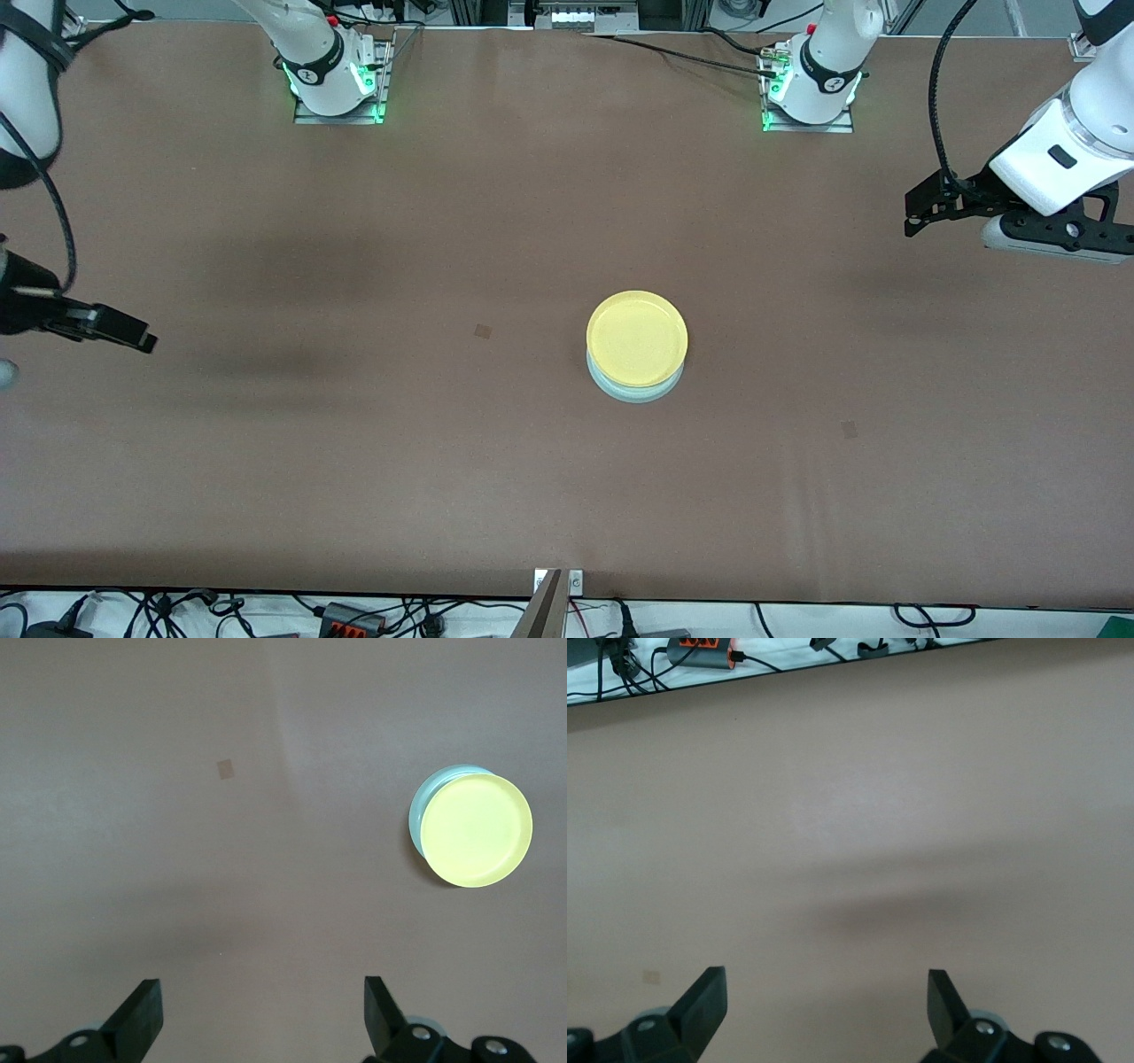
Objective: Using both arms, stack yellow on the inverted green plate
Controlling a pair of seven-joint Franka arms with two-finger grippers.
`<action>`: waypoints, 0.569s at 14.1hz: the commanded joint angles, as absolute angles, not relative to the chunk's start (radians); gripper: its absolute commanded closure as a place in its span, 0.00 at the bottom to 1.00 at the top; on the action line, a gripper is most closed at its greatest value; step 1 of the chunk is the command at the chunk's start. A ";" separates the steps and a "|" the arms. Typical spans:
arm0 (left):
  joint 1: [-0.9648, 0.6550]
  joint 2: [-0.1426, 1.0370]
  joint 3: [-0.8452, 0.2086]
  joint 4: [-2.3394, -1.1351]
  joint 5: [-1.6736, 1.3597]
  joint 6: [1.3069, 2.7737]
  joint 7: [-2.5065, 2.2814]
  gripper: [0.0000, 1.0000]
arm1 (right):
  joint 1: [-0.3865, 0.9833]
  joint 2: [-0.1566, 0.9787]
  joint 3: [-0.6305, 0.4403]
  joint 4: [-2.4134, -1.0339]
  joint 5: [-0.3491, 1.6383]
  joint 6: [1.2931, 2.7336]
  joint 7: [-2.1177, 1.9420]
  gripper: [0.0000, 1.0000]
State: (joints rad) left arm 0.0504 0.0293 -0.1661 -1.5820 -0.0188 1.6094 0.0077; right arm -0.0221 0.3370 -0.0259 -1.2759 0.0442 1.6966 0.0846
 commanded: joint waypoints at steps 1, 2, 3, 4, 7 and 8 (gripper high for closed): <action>0.055 0.003 -0.173 -1.606 -0.006 1.617 0.009 0.00 | -0.080 0.249 0.025 -1.344 0.002 1.660 0.023 0.00; 0.054 0.003 -0.173 -1.606 -0.006 1.618 0.009 0.00 | -0.081 0.242 0.023 -1.344 -0.008 1.643 0.018 0.00; 0.054 0.005 -0.173 -1.606 -0.006 1.617 0.009 0.00 | -0.081 0.227 0.021 -1.344 -0.011 1.626 0.009 0.00; 0.054 0.003 -0.173 -1.606 -0.006 1.617 0.009 0.00 | -0.078 0.226 0.020 -1.344 -0.021 1.591 0.006 0.00; 0.055 0.005 -0.173 -1.606 -0.006 1.617 0.009 0.00 | -0.080 0.209 0.021 -1.374 -0.029 1.540 0.005 0.00; 0.055 0.005 -0.172 -1.605 -0.006 1.617 0.009 0.00 | -0.078 0.181 0.021 -1.423 -0.028 1.561 0.006 0.00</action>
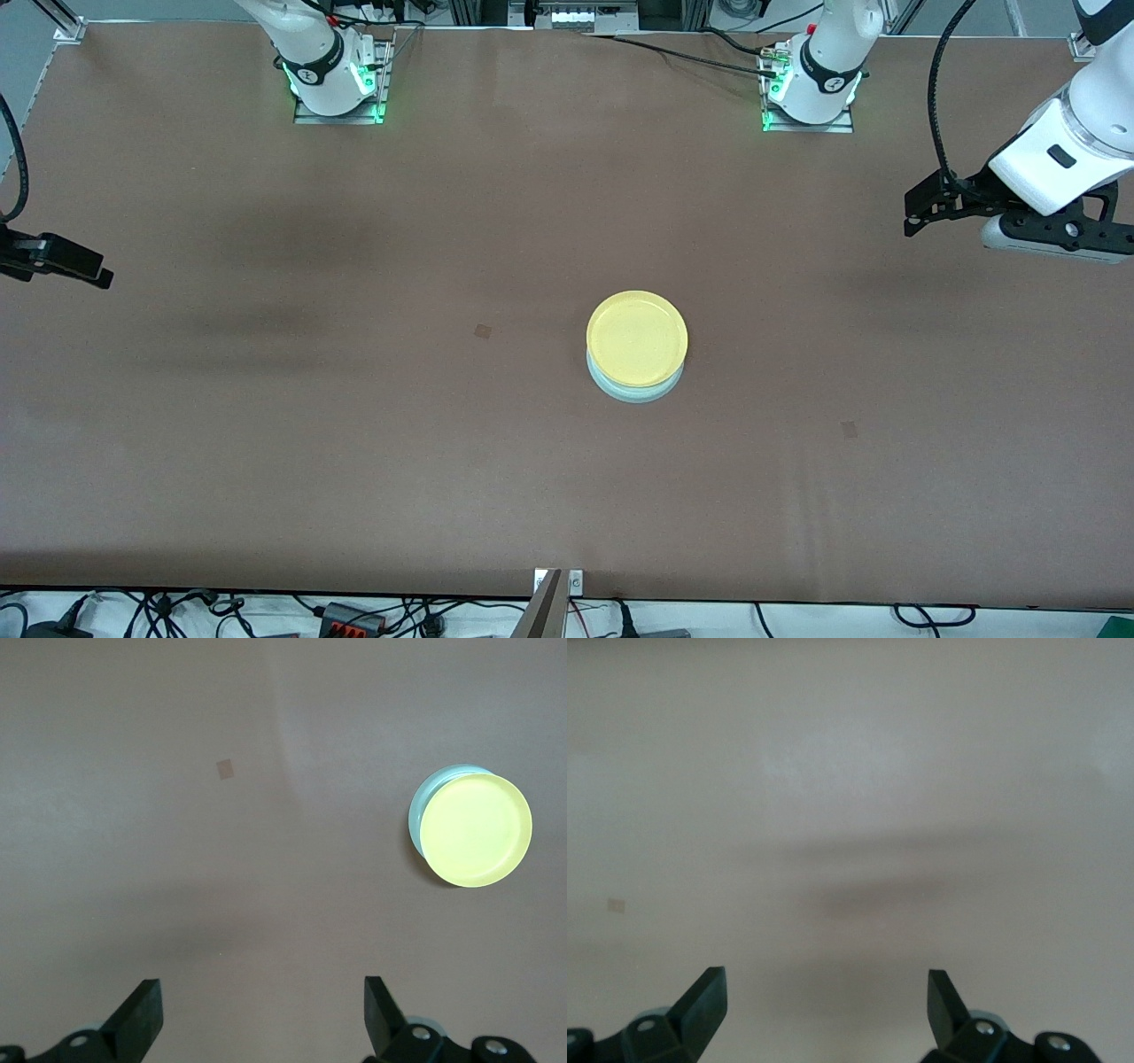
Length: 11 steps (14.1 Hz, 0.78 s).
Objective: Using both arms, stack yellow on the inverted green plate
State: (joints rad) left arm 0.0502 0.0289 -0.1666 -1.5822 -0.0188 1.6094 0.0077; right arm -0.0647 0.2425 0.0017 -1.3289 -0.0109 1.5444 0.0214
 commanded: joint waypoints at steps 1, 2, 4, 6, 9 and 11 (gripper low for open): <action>0.055 0.005 -0.172 -1.606 -0.006 1.617 0.009 0.00 | -0.080 0.140 0.021 -1.487 -0.026 1.601 0.006 0.00; 0.055 0.005 -0.172 -1.606 -0.006 1.617 0.009 0.00 | -0.078 0.094 0.021 -1.559 -0.026 1.642 0.005 0.00; 0.055 0.005 -0.173 -1.605 -0.008 1.617 0.011 0.00 | -0.078 0.013 0.021 -1.676 -0.032 1.695 0.003 0.00; 0.055 0.006 -0.172 -1.605 -0.008 1.617 0.011 0.00 | -0.077 -0.006 0.023 -1.698 -0.035 1.687 -0.002 0.00; 0.048 0.008 -0.173 -1.598 -0.009 1.618 0.006 0.00 | -0.077 -0.018 0.023 -1.712 -0.035 1.695 -0.002 0.00; 0.044 0.009 -0.182 -1.598 -0.009 1.618 0.000 0.00 | -0.075 -0.018 0.023 -1.713 -0.035 1.713 -0.032 0.00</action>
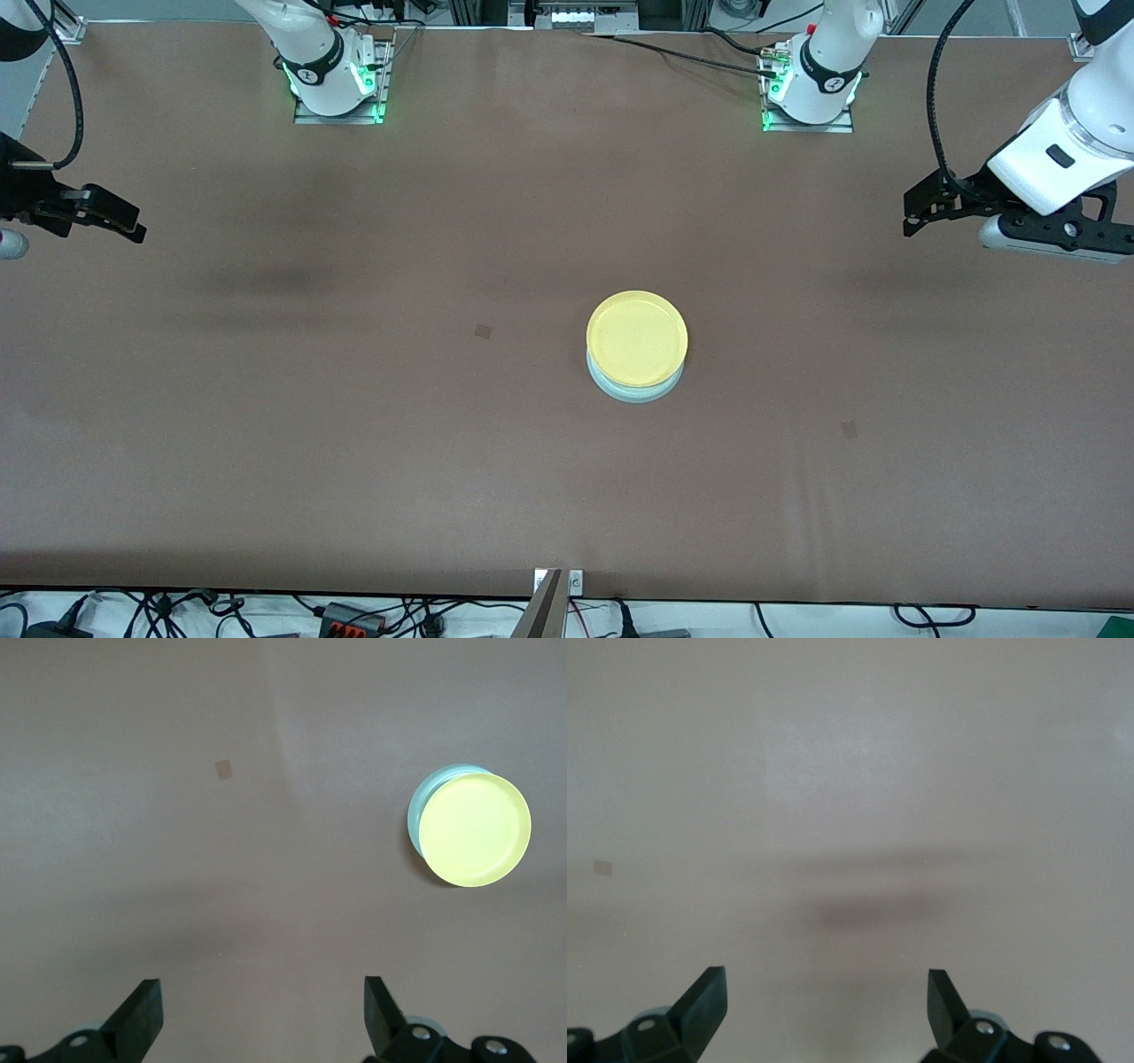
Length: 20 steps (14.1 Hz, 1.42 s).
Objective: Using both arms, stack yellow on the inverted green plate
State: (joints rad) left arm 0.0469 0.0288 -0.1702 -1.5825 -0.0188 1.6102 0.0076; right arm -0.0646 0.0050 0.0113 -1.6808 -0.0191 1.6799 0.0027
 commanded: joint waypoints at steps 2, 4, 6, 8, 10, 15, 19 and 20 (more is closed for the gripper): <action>0.044 0.009 -0.184 -1.597 -0.009 1.617 0.000 0.00 | -0.075 -0.021 0.023 -1.720 -0.035 1.720 -0.035 0.00; 0.046 0.009 -0.184 -1.597 -0.011 1.617 0.000 0.00 | -0.077 -0.025 0.023 -1.721 -0.037 1.720 -0.040 0.00; 0.055 0.011 -0.184 -1.597 -0.011 1.615 0.002 0.00 | -0.077 -0.046 0.023 -1.747 -0.037 1.720 -0.040 0.00; 0.057 0.011 -0.183 -1.597 -0.012 1.615 0.002 0.00 | -0.077 -0.084 0.023 -1.802 -0.037 1.749 -0.040 0.00; 0.057 0.011 -0.184 -1.597 -0.012 1.615 0.002 0.00 | -0.077 -0.089 0.023 -1.802 -0.035 1.749 -0.040 0.00; 0.057 0.011 -0.184 -1.597 -0.012 1.614 0.002 0.00 | -0.078 -0.087 0.021 -1.775 -0.035 1.744 -0.041 0.00; 0.057 0.011 -0.184 -1.597 -0.012 1.614 0.002 0.00 | -0.074 -0.080 0.028 -1.766 -0.034 1.744 -0.043 0.00; 0.057 0.011 -0.184 -1.597 -0.012 1.612 0.002 0.00 | -0.074 -0.077 0.028 -1.763 -0.034 1.744 -0.043 0.00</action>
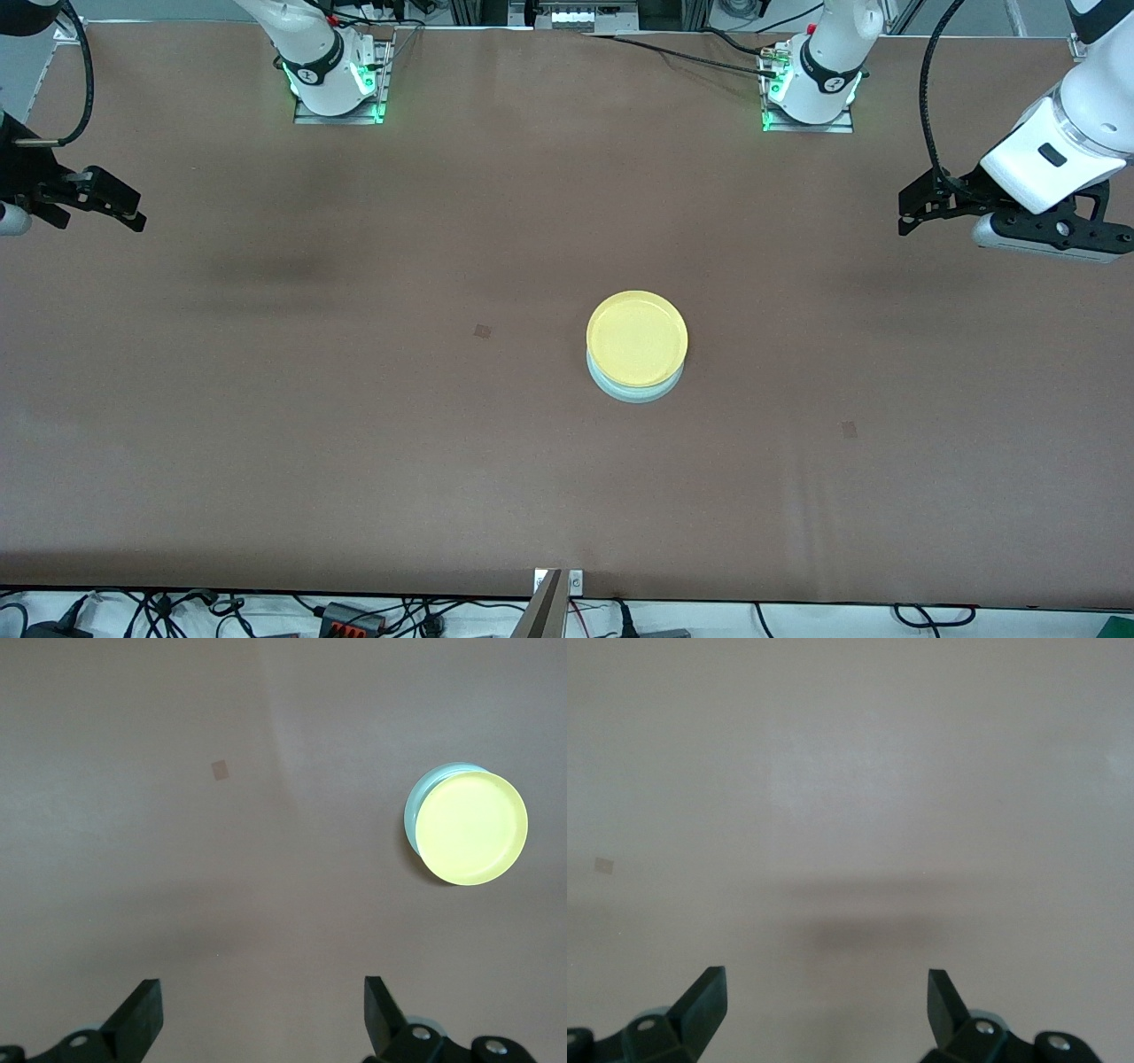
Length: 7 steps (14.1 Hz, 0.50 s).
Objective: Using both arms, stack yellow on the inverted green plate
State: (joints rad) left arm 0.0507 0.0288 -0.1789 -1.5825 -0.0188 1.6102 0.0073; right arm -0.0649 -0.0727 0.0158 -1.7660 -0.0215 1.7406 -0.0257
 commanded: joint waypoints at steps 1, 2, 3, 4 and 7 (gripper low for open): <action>0.057 0.011 -0.184 -1.597 -0.012 1.612 0.002 0.00 | -0.074 -0.075 0.028 -1.761 -0.034 1.744 -0.043 0.00; 0.057 0.011 -0.184 -1.597 -0.012 1.612 0.002 0.00 | -0.075 -0.074 0.029 -1.761 -0.034 1.744 -0.041 0.00; 0.057 0.011 -0.184 -1.597 -0.011 1.612 0.002 0.00 | -0.077 -0.071 0.031 -1.761 -0.034 1.744 -0.041 0.00; 0.057 0.011 -0.184 -1.597 -0.012 1.612 0.002 0.00 | -0.083 -0.069 0.031 -1.761 -0.029 1.744 -0.040 0.00; 0.057 0.011 -0.184 -1.597 -0.011 1.612 0.003 0.00 | -0.077 -0.067 0.029 -1.759 -0.026 1.744 -0.043 0.00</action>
State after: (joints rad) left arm 0.0507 0.0288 -0.1789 -1.5825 -0.0188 1.6102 0.0073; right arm -0.0652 -0.0692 0.0178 -1.7660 -0.0214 1.7411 -0.0259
